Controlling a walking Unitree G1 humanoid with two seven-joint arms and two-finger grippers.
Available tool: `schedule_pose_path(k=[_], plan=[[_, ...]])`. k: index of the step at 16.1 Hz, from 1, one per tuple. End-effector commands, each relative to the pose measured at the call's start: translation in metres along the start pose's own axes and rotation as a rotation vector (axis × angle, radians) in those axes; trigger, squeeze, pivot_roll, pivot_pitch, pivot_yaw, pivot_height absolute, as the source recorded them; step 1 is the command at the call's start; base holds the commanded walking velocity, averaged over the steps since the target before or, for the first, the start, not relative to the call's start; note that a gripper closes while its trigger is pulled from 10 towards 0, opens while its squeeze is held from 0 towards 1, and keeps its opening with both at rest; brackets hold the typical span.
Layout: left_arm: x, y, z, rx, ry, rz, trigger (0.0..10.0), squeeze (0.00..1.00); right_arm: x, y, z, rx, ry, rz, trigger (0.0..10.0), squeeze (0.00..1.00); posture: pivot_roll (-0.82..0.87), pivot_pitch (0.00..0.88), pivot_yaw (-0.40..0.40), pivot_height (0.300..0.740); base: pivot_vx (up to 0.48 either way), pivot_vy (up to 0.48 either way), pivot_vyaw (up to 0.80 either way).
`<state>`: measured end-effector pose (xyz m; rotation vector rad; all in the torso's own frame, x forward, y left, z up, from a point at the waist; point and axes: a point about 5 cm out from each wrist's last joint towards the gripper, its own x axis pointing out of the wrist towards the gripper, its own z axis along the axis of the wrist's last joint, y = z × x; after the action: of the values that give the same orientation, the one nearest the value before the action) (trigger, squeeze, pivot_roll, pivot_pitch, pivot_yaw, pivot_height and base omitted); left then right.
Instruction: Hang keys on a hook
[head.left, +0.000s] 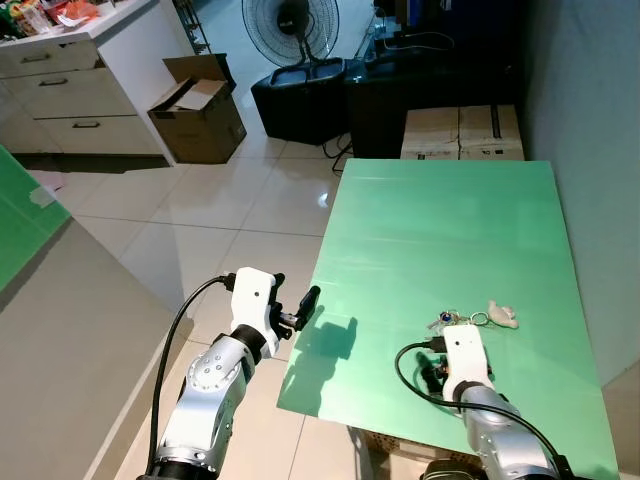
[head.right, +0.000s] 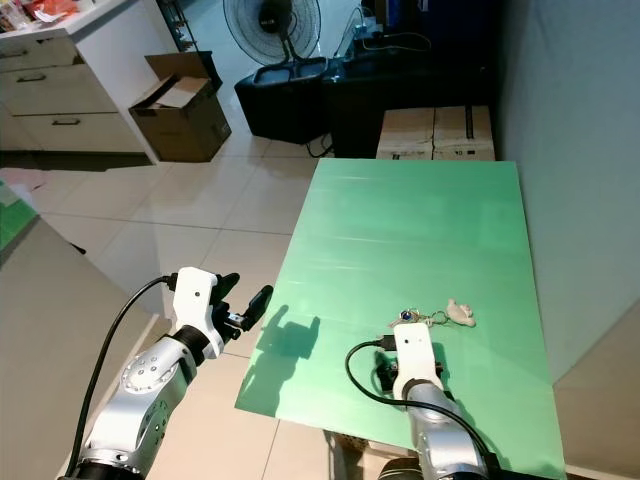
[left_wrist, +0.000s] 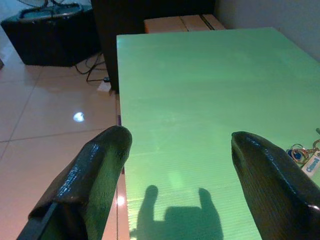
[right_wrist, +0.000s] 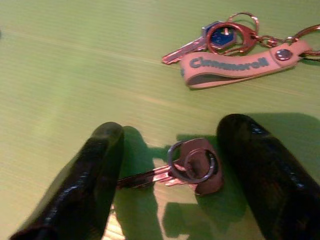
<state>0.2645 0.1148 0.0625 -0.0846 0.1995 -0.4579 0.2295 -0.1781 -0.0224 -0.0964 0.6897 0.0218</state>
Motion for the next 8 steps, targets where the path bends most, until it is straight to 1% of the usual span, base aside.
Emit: schedule_pose_path(k=[1, 4, 8], plan=[[0.0, 0.004, 0.001, 0.006, 0.01, 0.016, 10.0, 0.0, -0.004, -0.003, -0.031, 0.039, 0.147, -0.03, 0.0, 0.0, -0.29, 0.049, 0.274, 0.74, 0.0, 0.0, 0.0], [0.001, 0.01, -0.001, 0.007, 0.023, 0.015, 10.0, 0.0, -0.006, 0.005, -0.028, 0.053, 0.152, -0.007, 0.0, 0.0, -0.29, 0.052, 0.277, 0.74, 0.0, 0.0, 0.0], [0.0, 0.017, -0.007, 0.005, 0.04, 0.02, 10.0, 0.0, -0.007, 0.005, -0.023, 0.057, 0.12, -0.014, 0.0, 0.0, -0.29, 0.057, 0.281, 0.74, 0.0, 0.0, 0.0]])
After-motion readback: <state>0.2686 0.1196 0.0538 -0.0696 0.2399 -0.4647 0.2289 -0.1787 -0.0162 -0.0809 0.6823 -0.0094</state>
